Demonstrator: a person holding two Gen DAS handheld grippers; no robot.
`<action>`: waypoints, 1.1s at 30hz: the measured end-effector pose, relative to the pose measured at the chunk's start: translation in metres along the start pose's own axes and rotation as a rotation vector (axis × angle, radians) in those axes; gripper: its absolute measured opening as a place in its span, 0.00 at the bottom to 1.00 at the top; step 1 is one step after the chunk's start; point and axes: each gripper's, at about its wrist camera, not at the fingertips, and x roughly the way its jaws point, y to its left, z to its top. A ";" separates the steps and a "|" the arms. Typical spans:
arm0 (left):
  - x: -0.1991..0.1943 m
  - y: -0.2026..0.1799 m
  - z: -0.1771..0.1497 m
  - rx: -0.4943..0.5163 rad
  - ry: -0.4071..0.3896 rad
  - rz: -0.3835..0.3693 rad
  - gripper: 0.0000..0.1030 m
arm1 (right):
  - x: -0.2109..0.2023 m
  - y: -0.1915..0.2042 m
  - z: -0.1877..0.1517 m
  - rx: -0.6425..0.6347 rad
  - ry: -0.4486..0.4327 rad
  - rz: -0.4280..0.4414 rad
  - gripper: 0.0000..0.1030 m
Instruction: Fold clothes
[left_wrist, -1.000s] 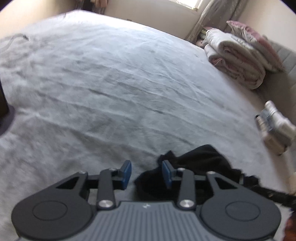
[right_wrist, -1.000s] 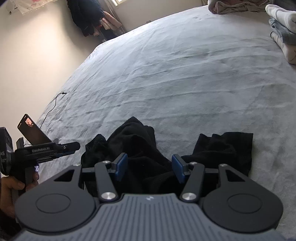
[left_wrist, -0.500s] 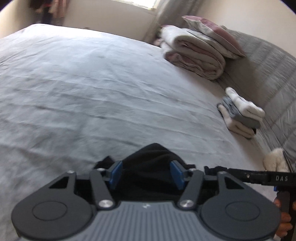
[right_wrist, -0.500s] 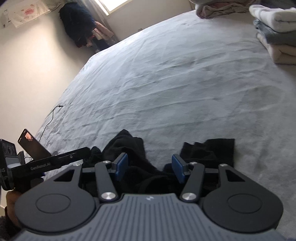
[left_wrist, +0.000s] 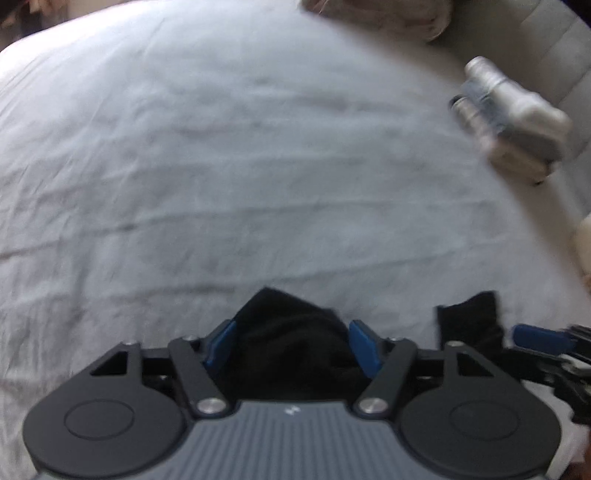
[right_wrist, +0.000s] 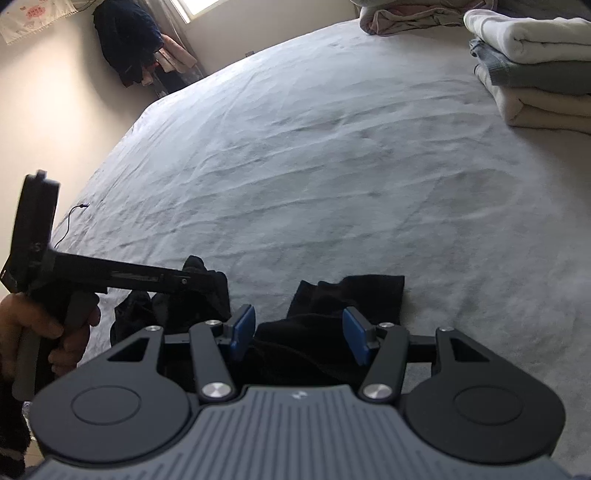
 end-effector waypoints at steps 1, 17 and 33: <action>-0.002 -0.001 -0.001 -0.006 0.000 0.000 0.15 | 0.000 0.000 0.000 0.000 0.004 -0.001 0.56; -0.140 0.038 -0.089 -0.180 -0.287 0.021 0.06 | -0.023 0.011 -0.014 -0.051 0.001 0.045 0.56; -0.148 0.068 -0.139 -0.247 -0.253 0.040 0.07 | 0.006 0.018 -0.022 0.069 0.125 0.231 0.56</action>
